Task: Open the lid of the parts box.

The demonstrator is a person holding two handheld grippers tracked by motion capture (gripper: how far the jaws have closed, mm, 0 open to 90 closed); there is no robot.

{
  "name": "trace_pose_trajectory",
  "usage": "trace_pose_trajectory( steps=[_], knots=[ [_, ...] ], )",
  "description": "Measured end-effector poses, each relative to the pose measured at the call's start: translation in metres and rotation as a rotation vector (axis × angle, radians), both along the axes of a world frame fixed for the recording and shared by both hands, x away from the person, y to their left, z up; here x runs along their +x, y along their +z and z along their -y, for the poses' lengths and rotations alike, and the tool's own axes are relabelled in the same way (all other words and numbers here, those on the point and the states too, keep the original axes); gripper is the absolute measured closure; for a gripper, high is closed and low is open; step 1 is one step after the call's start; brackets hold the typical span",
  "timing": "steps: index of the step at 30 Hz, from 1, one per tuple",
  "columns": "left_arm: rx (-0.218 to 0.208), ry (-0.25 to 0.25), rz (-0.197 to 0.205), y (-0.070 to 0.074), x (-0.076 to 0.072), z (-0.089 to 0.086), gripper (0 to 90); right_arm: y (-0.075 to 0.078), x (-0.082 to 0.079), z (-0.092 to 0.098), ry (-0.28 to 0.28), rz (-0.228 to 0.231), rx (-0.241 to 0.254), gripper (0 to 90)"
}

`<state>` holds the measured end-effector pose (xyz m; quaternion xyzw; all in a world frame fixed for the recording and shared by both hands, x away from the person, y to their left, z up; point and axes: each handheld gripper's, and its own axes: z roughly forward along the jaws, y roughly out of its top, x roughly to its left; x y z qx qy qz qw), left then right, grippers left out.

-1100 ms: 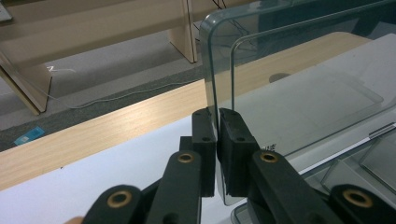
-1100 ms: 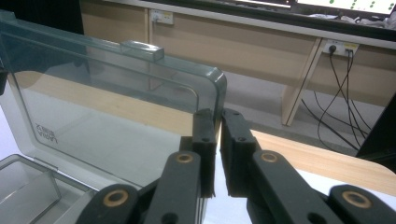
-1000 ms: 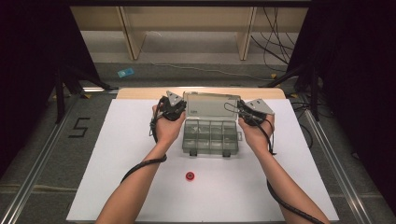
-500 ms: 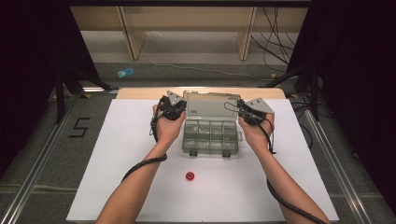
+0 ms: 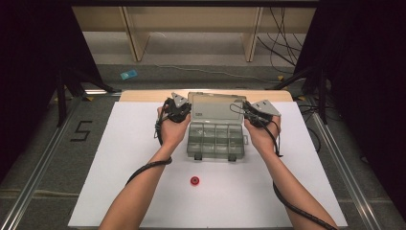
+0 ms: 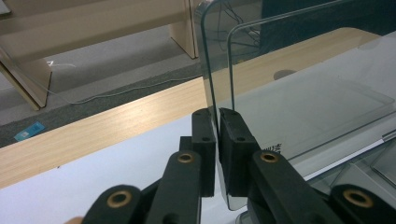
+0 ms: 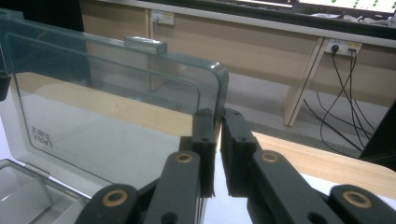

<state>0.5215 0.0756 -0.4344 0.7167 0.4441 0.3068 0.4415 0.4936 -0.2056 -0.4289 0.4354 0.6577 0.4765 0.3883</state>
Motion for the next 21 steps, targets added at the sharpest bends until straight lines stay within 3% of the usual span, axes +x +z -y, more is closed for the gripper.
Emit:
trace_pose_trajectory(
  steps=[14,15,21],
  knots=[
    [-0.002,0.002,-0.012,-0.0052,0.0033,0.0006,84.8,-0.0033,0.0045,0.0008,-0.001,-0.006,0.007,84.9],
    [-0.005,0.003,-0.014,-0.0056,0.0034,0.0007,84.8,-0.0038,0.0059,0.0011,0.002,0.009,0.004,84.9],
    [-0.003,0.002,-0.018,-0.0069,0.0041,0.0006,84.8,-0.0047,0.0058,0.0017,-0.003,-0.012,-0.003,84.9]
  ],
)
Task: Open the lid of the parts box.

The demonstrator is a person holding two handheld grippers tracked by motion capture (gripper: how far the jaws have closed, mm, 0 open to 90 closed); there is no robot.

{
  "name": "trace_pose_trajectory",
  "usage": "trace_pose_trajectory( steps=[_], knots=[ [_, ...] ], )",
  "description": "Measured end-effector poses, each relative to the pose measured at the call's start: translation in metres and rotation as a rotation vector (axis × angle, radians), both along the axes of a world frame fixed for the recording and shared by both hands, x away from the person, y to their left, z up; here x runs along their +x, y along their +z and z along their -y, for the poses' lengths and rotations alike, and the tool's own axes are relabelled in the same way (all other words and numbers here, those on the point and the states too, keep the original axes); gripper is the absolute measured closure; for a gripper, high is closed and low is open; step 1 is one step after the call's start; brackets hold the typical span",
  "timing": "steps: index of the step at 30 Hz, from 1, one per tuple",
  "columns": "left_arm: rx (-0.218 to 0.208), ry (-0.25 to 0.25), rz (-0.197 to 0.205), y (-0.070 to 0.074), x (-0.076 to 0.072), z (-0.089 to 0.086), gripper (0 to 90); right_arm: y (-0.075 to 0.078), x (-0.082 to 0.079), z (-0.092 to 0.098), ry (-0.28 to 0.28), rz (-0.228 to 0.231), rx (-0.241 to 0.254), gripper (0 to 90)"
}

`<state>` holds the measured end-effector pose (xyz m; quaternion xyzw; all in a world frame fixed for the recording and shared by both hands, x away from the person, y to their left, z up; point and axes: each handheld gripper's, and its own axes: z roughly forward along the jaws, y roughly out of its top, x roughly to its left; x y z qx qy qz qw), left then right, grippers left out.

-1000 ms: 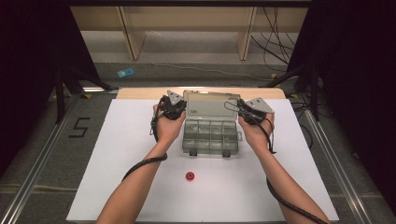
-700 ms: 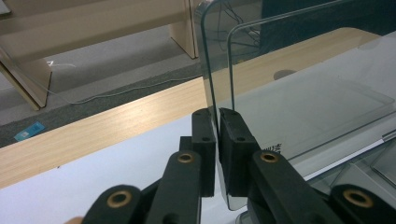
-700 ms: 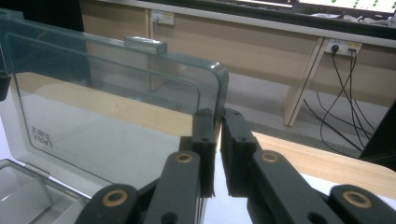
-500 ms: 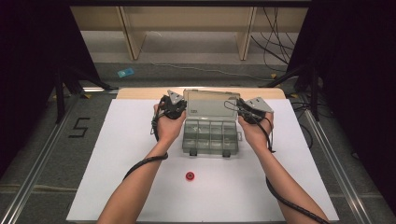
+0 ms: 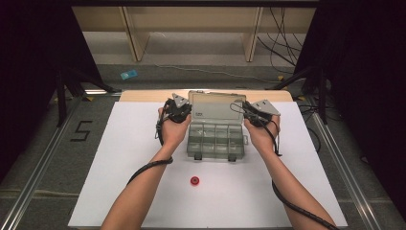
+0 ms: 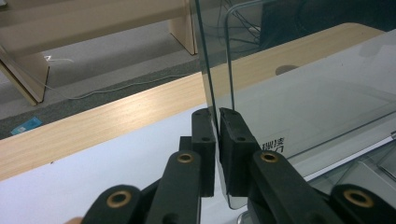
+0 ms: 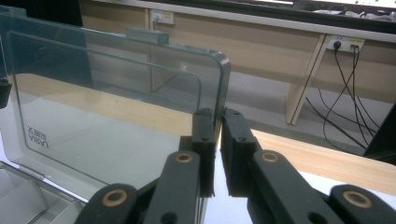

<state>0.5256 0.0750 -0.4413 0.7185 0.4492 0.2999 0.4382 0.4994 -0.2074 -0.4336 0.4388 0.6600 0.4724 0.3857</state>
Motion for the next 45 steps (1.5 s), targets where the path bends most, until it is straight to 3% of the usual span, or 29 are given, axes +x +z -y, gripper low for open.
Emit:
trace_pose_trajectory(
  steps=[8,12,25,27,30,35,37,38,39,40,43,45],
  knots=[
    [-0.001,0.003,-0.005,-0.002,0.000,0.001,84.7,-0.003,0.002,0.001,0.006,0.000,0.006,84.6],
    [0.009,-0.002,-0.008,-0.003,0.001,0.001,84.6,-0.008,0.002,0.000,-0.002,-0.040,0.010,84.4],
    [0.031,-0.005,-0.016,-0.006,0.003,0.003,82.8,-0.009,0.002,0.003,0.004,-0.057,0.012,82.3],
    [0.040,-0.014,-0.040,-0.009,0.004,0.003,81.0,-0.010,0.003,0.003,0.001,-0.070,0.011,78.7],
    [0.045,-0.018,-0.045,-0.011,0.003,0.003,74.9,-0.011,0.003,0.003,-0.001,-0.070,0.024,74.8],
    [0.016,-0.009,-0.063,-0.013,0.001,-0.001,56.4,-0.010,0.002,0.009,0.031,-0.123,0.031,52.2],
    [0.006,-0.026,-0.075,-0.012,-0.001,-0.003,46.2,-0.010,0.001,0.011,0.048,-0.154,0.057,43.2],
    [-0.004,-0.043,-0.081,-0.011,-0.004,-0.005,46.2,-0.010,0.001,0.011,0.048,-0.154,0.057,43.2],
    [-0.020,-0.061,-0.089,-0.009,-0.008,-0.008,30.8,-0.010,-0.001,0.014,0.056,-0.180,0.047,34.5],
    [-0.027,-0.073,-0.094,-0.008,-0.012,-0.010,25.2,-0.010,-0.002,0.015,0.058,-0.191,0.046,31.2],
    [-0.025,-0.100,-0.104,-0.007,-0.018,-0.013,13.8,-0.011,-0.006,0.019,0.079,-0.214,0.045,24.0],
    [-0.024,-0.110,-0.115,-0.007,-0.026,-0.016,12.9,-0.011,-0.009,0.020,0.091,-0.229,0.044,22.2]
  ],
)
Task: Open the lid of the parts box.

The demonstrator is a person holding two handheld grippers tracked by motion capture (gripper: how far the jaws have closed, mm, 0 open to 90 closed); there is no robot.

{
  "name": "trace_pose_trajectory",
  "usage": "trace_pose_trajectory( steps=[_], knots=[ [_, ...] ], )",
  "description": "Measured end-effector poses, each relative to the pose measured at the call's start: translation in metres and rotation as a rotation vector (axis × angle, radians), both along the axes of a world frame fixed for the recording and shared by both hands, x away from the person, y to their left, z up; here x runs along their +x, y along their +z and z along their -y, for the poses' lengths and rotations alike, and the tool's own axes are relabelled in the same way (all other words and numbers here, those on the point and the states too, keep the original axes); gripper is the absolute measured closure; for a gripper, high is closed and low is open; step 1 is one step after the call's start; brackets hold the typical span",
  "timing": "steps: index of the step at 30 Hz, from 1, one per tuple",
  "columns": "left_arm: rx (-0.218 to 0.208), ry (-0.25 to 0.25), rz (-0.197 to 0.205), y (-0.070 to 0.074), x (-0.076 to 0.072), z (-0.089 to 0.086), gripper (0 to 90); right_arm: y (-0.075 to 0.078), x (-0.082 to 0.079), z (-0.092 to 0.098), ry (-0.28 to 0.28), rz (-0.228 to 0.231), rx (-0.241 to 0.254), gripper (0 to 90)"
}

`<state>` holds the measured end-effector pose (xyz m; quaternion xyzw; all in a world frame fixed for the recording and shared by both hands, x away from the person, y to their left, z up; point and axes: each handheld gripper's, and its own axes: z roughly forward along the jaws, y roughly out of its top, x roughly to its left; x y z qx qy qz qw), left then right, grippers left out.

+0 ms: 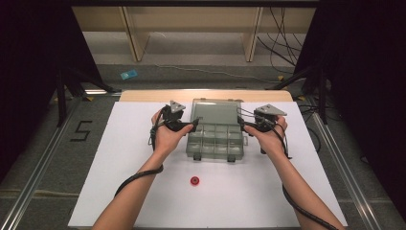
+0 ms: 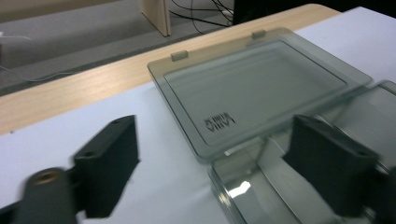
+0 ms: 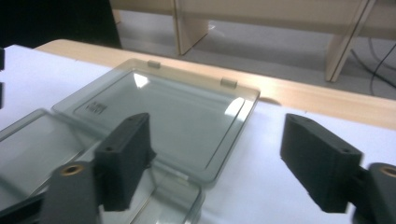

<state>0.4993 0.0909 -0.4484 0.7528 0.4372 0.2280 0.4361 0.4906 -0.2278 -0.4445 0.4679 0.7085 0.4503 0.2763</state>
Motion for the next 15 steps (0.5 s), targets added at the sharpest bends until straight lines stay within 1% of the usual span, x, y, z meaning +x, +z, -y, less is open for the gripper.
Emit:
trace_pose_trajectory(
  steps=[1,2,3,4,5,6,7,8,9,10,11,12,13,14,15],
  knots=[
    [-0.008,-0.006,-0.009,0.000,-0.008,-0.003,7.0,-0.001,-0.003,0.001,0.025,0.003,0.011,20.0],
    [-0.008,-0.006,-0.009,0.000,-0.008,-0.003,4.1,-0.001,-0.003,0.001,0.025,0.003,0.011,20.0],
    [-0.014,-0.007,-0.009,-0.001,-0.011,-0.004,2.5,-0.001,-0.007,0.002,0.034,0.003,0.004,18.1],
    [-0.020,-0.007,-0.008,-0.001,-0.015,-0.005,1.3,0.000,-0.010,0.002,0.040,-0.008,0.008,17.7],
    [-0.018,-0.015,-0.004,-0.002,-0.019,-0.007,0.0,0.000,-0.012,0.003,0.049,0.002,0.001,17.1],
    [-0.002,-0.017,-0.008,-0.001,-0.023,-0.009,0.0,0.000,-0.012,0.003,0.049,0.002,0.001,17.1],
    [0.015,-0.028,0.002,0.001,-0.030,-0.013,0.0,0.002,-0.017,0.003,0.053,-0.005,0.004,16.9],
    [0.020,-0.036,0.010,0.002,-0.033,-0.015,0.0,0.003,-0.020,0.003,0.048,-0.013,-0.006,16.8],
    [0.020,-0.036,0.010,0.002,-0.033,-0.015,0.0,0.004,-0.022,0.004,0.057,-0.015,-0.006,16.7],
    [0.020,-0.048,0.024,0.005,-0.040,-0.018,0.0,0.004,-0.025,0.003,0.055,-0.019,-0.003,16.6],
    [0.020,-0.048,0.024,0.005,-0.040,-0.018,0.0,0.004,-0.025,0.003,0.055,-0.019,-0.003,16.6],
    [0.018,-0.050,0.029,0.007,-0.044,-0.020,0.0,0.006,-0.030,0.004,0.064,0.001,-0.008,16.6],
    [0.009,-0.054,0.038,0.008,-0.053,-0.024,0.0,0.007,-0.033,0.004,0.069,-0.013,0.000,16.5],
    [0.009,-0.054,0.038,0.008,-0.053,-0.024,0.0,0.007,-0.036,0.004,0.077,-0.001,-0.002,16.5],
    [0.010,-0.062,0.040,0.010,-0.061,-0.029,0.0,0.007,-0.039,0.005,0.081,0.007,-0.006,16.5]
  ],
)
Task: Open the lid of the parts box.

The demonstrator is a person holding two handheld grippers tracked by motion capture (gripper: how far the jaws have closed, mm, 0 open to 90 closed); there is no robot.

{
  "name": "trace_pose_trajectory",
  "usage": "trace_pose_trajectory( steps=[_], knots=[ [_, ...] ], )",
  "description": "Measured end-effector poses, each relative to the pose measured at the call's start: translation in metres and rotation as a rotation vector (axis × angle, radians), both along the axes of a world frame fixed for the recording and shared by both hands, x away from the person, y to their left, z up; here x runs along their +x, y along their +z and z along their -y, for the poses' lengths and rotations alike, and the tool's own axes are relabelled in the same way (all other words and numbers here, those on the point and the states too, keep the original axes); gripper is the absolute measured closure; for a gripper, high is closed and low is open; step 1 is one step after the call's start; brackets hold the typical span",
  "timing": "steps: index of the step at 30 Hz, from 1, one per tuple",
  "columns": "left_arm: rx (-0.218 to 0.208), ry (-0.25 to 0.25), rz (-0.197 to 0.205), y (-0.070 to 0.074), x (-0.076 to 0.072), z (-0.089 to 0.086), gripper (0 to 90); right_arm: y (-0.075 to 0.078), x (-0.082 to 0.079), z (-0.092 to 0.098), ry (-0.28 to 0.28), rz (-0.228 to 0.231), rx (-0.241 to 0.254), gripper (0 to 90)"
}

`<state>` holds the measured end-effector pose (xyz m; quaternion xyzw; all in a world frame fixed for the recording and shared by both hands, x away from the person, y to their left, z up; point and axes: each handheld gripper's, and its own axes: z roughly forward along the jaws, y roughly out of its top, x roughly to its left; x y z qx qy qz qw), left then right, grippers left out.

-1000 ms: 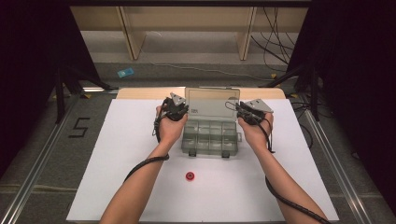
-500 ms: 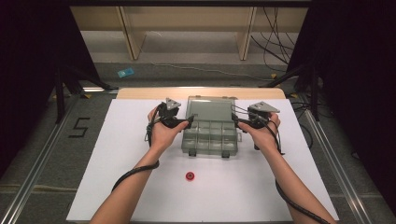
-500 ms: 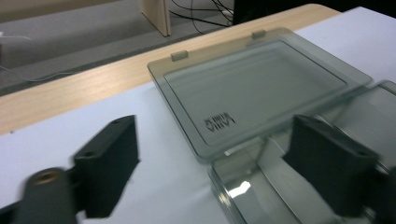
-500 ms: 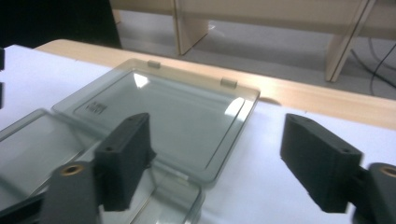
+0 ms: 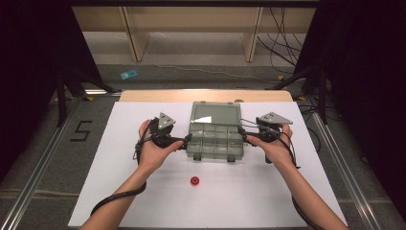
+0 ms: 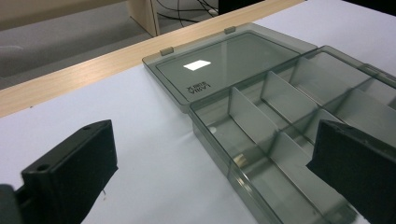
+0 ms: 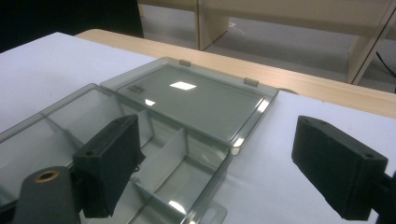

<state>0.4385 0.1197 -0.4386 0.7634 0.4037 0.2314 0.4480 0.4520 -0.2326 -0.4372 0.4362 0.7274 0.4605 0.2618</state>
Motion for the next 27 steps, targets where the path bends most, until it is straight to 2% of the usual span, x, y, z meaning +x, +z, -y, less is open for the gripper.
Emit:
trace_pose_trajectory(
  steps=[1,3,5,6,9,10,11,12,14,15,19,21,22,24,26,27],
  knots=[
    [-0.005,0.000,-0.001,0.000,-0.003,-0.002,0.0,0.001,-0.004,0.000,0.002,-0.013,0.005,16.5],
    [-0.021,0.002,0.004,0.000,-0.009,-0.002,0.0,0.001,-0.006,0.001,0.004,-0.002,-0.004,16.5],
    [-0.010,-0.012,0.016,0.001,-0.021,-0.007,0.0,0.001,-0.017,0.003,0.029,0.001,-0.003,16.5],
    [-0.011,-0.012,0.020,0.002,-0.025,-0.008,0.0,0.001,-0.020,0.004,0.048,0.014,0.013,16.5],
    [-0.015,-0.010,0.028,0.003,-0.033,-0.012,0.0,0.000,-0.026,0.006,0.051,0.018,-0.001,16.5],
    [-0.014,-0.012,0.032,0.003,-0.039,-0.016,0.0,0.000,-0.033,0.008,0.060,0.008,-0.001,16.5],
    [-0.014,-0.012,0.032,0.003,-0.039,-0.016,0.0,0.000,-0.033,0.008,0.060,0.008,-0.001,16.5],
    [-0.014,-0.015,0.033,0.003,-0.043,-0.018,0.0,-0.001,-0.036,0.008,0.066,0.022,0.018,16.5],
    [-0.011,-0.020,0.037,0.002,-0.054,-0.024,0.0,-0.001,-0.048,0.012,0.078,0.023,0.015,16.5],
    [-0.011,-0.020,0.037,0.002,-0.054,-0.024,0.0,0.000,-0.052,0.014,0.079,0.007,0.005,16.5],
    [-0.017,-0.017,0.039,0.003,-0.065,-0.031,0.0,0.000,-0.062,0.018,0.088,0.010,0.012,16.7],
    [-0.017,-0.017,0.039,0.003,-0.067,-0.033,0.0,0.000,-0.066,0.020,0.097,0.035,0.022,16.7],
    [-0.019,-0.012,0.042,0.004,-0.068,-0.034,0.0,0.000,-0.068,0.020,0.103,0.033,0.026,16.7],
    [-0.033,-0.002,0.041,0.004,-0.070,-0.037,0.0,0.000,-0.071,0.023,0.115,0.043,0.012,16.7],
    [-0.035,0.002,0.043,0.004,-0.070,-0.038,0.0,0.000,-0.073,0.025,0.119,0.027,0.006,16.7],
    [-0.037,0.004,0.044,0.004,-0.070,-0.038,0.0,0.000,-0.074,0.026,0.105,0.036,0.001,16.8]
  ],
)
